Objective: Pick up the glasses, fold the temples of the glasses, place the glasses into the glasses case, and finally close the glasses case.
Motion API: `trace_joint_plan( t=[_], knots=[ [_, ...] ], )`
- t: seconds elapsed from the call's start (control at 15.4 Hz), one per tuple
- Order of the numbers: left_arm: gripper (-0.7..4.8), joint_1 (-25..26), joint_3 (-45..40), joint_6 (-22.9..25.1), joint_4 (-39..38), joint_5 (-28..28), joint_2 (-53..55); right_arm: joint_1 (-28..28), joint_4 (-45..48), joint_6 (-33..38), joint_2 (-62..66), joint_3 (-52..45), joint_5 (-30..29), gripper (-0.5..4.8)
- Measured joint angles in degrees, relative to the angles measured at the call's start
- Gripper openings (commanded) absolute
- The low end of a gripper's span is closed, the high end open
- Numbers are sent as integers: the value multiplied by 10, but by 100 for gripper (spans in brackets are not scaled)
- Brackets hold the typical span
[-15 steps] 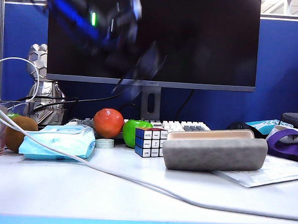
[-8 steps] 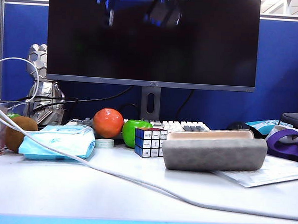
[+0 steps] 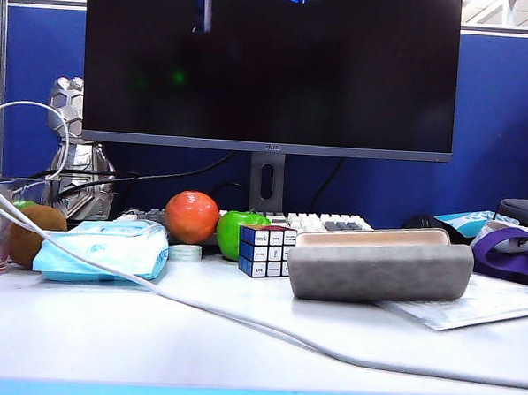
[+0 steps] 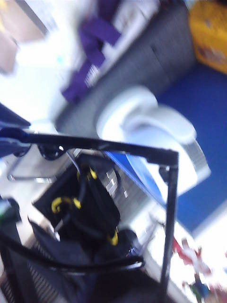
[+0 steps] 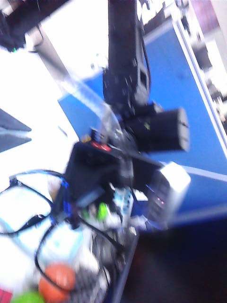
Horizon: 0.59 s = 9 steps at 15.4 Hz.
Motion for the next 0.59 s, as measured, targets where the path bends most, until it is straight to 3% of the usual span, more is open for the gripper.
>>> trace_joint_plan(
  t=[0.26, 0.59],
  knots=[
    [-7, -23, 0, -73, 83, 8, 0, 29, 1, 3, 14, 0, -11, -5],
    [-6, -38, 0, -76, 94, 8, 0, 49, 28, 5, 27, 0, -12, -5]
  ],
)
